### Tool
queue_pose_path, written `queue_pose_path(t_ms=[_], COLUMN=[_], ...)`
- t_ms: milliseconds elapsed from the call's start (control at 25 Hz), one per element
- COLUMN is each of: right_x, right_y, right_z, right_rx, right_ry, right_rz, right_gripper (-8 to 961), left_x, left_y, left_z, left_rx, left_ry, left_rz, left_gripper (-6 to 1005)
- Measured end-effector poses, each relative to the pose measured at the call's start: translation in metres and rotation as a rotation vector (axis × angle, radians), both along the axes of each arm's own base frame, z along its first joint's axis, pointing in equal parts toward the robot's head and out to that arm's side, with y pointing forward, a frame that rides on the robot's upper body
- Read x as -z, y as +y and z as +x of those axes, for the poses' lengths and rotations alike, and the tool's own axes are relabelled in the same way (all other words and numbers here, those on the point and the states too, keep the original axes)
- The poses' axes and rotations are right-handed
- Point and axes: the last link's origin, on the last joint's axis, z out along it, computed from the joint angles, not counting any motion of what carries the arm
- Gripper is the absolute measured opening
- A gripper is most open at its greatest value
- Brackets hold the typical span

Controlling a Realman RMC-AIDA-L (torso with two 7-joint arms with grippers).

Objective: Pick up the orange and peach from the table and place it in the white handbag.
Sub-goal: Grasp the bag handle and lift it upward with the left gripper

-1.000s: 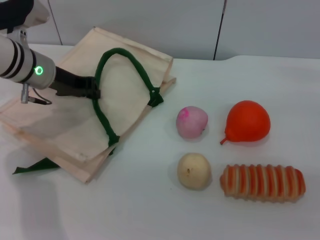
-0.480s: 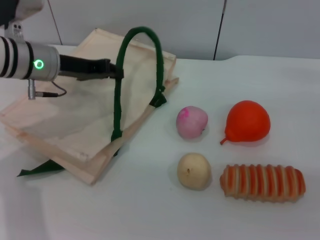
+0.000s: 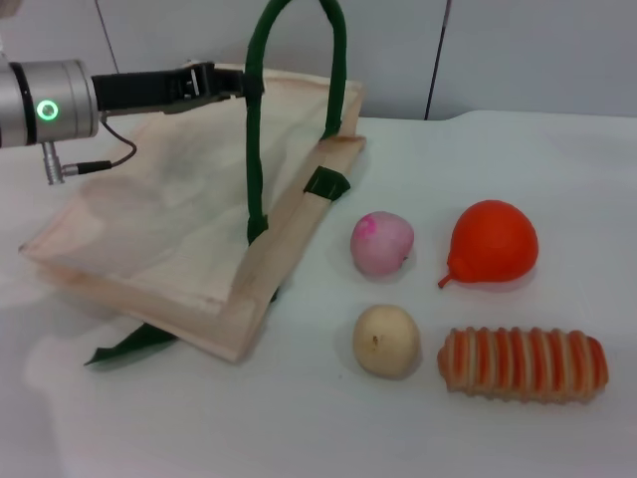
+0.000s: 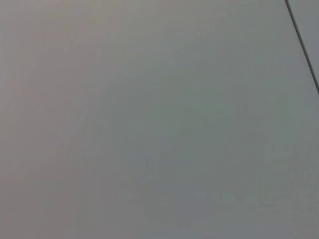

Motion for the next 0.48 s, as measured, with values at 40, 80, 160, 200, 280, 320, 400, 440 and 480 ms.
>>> queue_pose_path(t_ms=[40,80,160,200,280,320,400,440,480], right_x=[0.000,0.001,0.002,0.003,0.007,0.009,0.015,0.018,0.020], right_y=[0.000,0.000,0.000,0.000,0.001,0.001,0.002,0.002,0.003], right_z=[0.000,0.000,-0.001,-0.002,-0.005,-0.007,-0.014,-0.018,-0.022], right_rx=[-0.001,-0.002,-0.008,-0.016,-0.041,-0.059,-0.108,-0.140,-0.169], right_ry=[-0.001,-0.005,-0.015,-0.028,-0.065,-0.088,-0.146,-0.176,-0.202], right_rz=[-0.001,-0.003,-0.013,-0.025,-0.062,-0.083,-0.137,-0.167,-0.195], right_gripper=[883,883,883,883,883,883,883,883,883], left_x=[-0.001,-0.003,-0.007,-0.008,-0.011,-0.013,-0.016,-0.018,-0.018], left_y=[-0.001,-0.003,-0.005,-0.006,-0.010,-0.012,-0.013,-0.014,-0.015], left_z=[0.001,0.001,0.002,0.002,0.001,0.000,-0.002,-0.003,-0.004], left_rx=[0.013,0.027,0.048,0.054,0.067,0.072,0.081,0.086,0.093], left_ry=[-0.019,-0.040,-0.072,-0.081,-0.108,-0.118,-0.132,-0.137,-0.141], left_rz=[0.008,0.018,0.035,0.040,0.055,0.064,0.090,0.105,0.113], left_gripper=[121,120,119,119,119,119,119,119,119])
